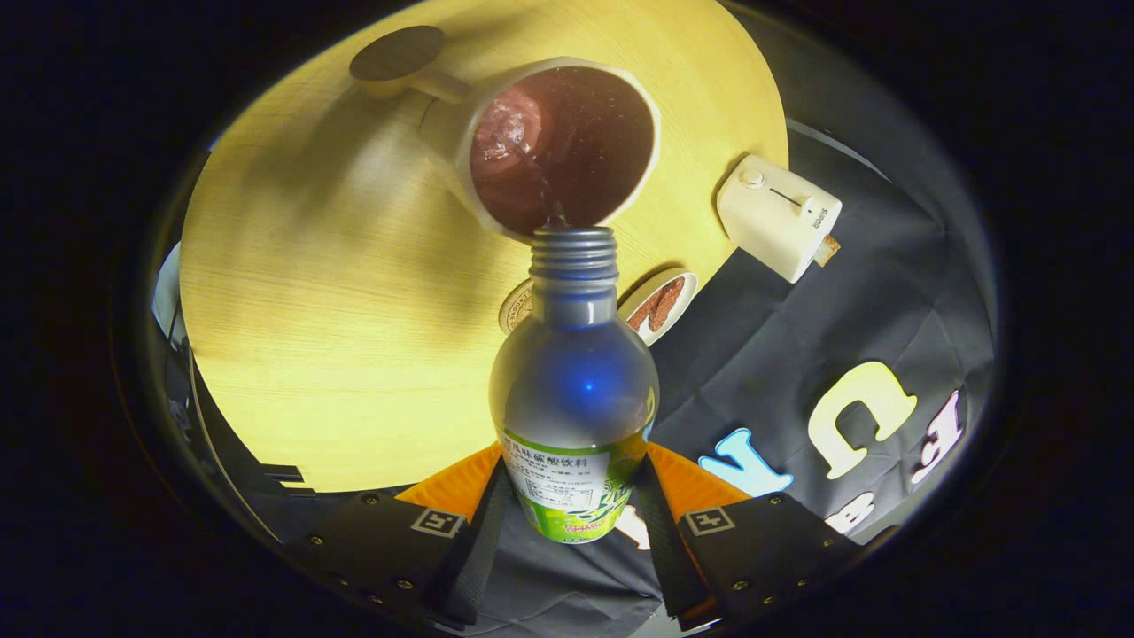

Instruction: Take the bottle from table, then pour the juice into the cup, finally place the bottle on the coaster

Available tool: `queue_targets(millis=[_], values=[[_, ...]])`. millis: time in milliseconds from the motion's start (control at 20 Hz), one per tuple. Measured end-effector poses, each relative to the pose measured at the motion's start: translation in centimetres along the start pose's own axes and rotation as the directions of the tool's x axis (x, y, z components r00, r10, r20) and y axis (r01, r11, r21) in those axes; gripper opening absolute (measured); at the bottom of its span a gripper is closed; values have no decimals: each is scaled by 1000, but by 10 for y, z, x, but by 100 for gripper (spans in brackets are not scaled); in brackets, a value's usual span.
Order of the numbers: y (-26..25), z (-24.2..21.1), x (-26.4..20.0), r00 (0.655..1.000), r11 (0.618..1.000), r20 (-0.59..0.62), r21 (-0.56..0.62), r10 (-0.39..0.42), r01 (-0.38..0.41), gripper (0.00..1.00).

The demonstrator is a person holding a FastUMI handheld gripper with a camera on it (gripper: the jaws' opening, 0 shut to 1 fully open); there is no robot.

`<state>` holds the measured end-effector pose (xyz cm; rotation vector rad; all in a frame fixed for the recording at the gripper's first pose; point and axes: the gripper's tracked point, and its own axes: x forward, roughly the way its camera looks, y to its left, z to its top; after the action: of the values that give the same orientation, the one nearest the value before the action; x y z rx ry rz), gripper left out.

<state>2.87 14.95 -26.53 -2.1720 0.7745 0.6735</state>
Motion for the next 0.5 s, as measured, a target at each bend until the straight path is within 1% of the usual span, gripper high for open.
queue_targets(millis=[250, 400, 500], values=[[22, 7, 4, 996, 992, 79, 124, 29, -39, 75], [36, 13, 8, 991, 973, 132, 220, 39, -67, 75], [43, 19, 10, 984, 950, 177, 297, 39, -91, 75]])
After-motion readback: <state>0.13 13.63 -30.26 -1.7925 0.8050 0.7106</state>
